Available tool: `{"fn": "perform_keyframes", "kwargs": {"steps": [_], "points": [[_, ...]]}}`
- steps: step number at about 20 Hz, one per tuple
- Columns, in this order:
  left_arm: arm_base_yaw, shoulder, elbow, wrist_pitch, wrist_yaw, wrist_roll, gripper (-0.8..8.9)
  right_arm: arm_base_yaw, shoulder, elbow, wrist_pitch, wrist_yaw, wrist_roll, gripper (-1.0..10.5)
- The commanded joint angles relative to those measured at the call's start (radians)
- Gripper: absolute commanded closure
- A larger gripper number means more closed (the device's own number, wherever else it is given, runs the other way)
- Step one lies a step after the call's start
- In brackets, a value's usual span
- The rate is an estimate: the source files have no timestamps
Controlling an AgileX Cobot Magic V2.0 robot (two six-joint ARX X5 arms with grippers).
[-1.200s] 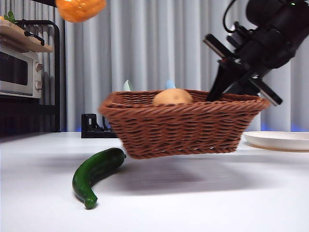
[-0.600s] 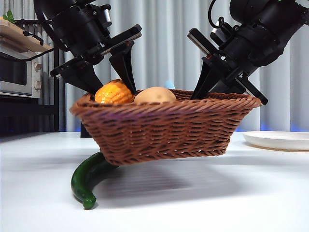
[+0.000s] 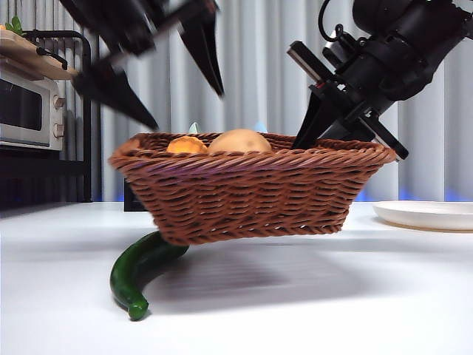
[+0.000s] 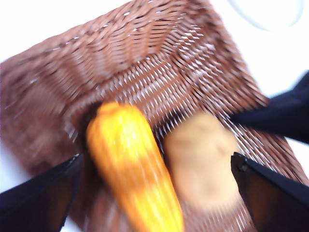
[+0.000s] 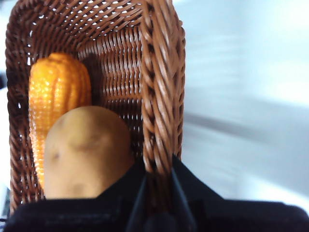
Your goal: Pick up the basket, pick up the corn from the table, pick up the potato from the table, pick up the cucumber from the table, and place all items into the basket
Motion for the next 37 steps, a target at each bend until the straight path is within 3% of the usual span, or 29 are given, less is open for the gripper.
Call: {"fn": "perform_keyframes", "kwargs": {"steps": [1, 6, 9, 11, 16, 22, 27, 28, 31, 37], "points": [[-0.003, -0.104, 0.003, -0.099, -0.019, 0.069, 2.79, -0.059, -0.002, 0.005, 0.024, -0.039, 0.014, 9.6], [-0.01, -0.305, 0.002, -0.311, -0.065, 0.098, 2.81, -0.193, -0.002, 0.011, 0.044, -0.07, 0.021, 9.6], [-0.059, -0.344, -0.055, -0.363, -0.151, 0.078, 2.81, -0.237, -0.002, 0.013, 0.045, -0.084, 0.021, 9.6], [-0.108, -0.348, -0.152, -0.317, -0.162, 0.033, 2.81, -0.258, -0.002, 0.015, 0.045, -0.097, 0.019, 9.6], [-0.166, -0.309, -0.446, 0.006, -0.159, -0.114, 2.81, -0.268, -0.002, 0.017, 0.045, -0.098, 0.019, 9.6], [-0.167, -0.058, -0.465, 0.223, -0.158, -0.112, 2.81, -0.267, -0.002, 0.035, 0.042, -0.098, 0.021, 9.6], [-0.167, 0.073, -0.465, 0.28, -0.22, -0.088, 2.94, -0.267, -0.002, 0.057, 0.032, -0.098, 0.021, 9.6], [-0.167, 0.073, -0.465, 0.28, -0.249, -0.08, 3.82, -0.267, -0.002, 0.058, 0.033, -0.098, 0.021, 9.6], [-0.167, 0.073, -0.465, 0.284, -0.263, -0.021, 8.3, -0.267, -0.002, 0.059, 0.033, -0.097, 0.021, 9.6], [-0.167, 0.03, -0.465, 0.282, -0.26, -0.006, 8.22, -0.267, -0.002, 0.059, 0.032, -0.097, 0.021, 9.6]]}}
